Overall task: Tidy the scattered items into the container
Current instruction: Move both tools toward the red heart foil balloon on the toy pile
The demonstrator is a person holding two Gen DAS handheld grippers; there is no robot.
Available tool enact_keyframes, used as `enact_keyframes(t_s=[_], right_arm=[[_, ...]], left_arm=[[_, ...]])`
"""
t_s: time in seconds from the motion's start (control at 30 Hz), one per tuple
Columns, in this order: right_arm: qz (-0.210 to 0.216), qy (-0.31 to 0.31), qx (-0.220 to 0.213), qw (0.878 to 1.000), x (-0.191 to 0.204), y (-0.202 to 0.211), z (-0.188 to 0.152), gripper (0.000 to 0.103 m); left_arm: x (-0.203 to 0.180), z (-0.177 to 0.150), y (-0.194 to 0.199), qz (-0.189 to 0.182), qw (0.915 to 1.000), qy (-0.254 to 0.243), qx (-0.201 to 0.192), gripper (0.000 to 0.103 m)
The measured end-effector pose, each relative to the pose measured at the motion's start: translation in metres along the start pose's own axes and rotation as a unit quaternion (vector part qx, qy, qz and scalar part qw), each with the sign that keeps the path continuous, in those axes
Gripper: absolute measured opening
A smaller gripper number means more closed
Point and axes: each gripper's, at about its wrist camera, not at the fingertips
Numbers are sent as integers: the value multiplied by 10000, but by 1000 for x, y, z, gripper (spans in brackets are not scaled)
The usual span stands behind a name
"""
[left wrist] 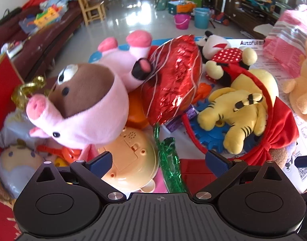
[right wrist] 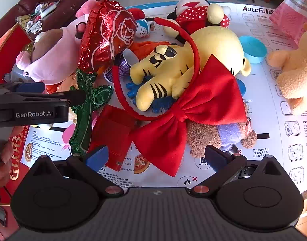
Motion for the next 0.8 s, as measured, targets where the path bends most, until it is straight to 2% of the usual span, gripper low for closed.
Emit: enact_keyframes(t_s=[0.1, 0.17, 0.27, 0.33, 0.4, 0.5, 0.53, 0.7, 0.8], right_arm=[[-14, -52, -48, 10000, -1, 2, 3, 102], [-37, -86, -89, 9999, -2, 4, 5, 102], [-104, -151, -140, 9997, -6, 8, 7, 102], [-145, -191, -189, 9995, -9, 11, 9, 102], [-153, -259, -205, 9993, -12, 13, 12, 102], [-124, -348, -230, 9991, -12, 13, 20, 102], [-108, -342, -243, 9991, -10, 12, 23, 102], [61, -125, -329, 9994, 12, 6, 44, 102], [210, -70, -379, 9990, 26, -4, 62, 102]], left_arm=[[-2, -1, -9, -131, 9998, 79, 135, 103], [-9, -2, -16, -131, 9998, -36, 156, 103], [-19, -3, -33, 213, 9989, -295, 285, 103], [-17, -7, -43, 321, 9984, -274, 379, 103], [-14, -11, -47, 442, 9983, -216, 325, 97], [-15, -18, -44, 747, 9962, -407, 170, 83], [-14, -20, -42, 765, 9961, -423, 131, 81], [-7, -24, -31, 666, 9974, -270, 2, 65], [-8, -23, -21, 329, 9992, -245, -26, 64]])
Point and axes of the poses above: each gripper's, at about its wrist camera, not at the fingertips, and y roughly against the way its jaws point, x to its left, z to its top, and after that the axes turned 2 degrees about -x, right-handed
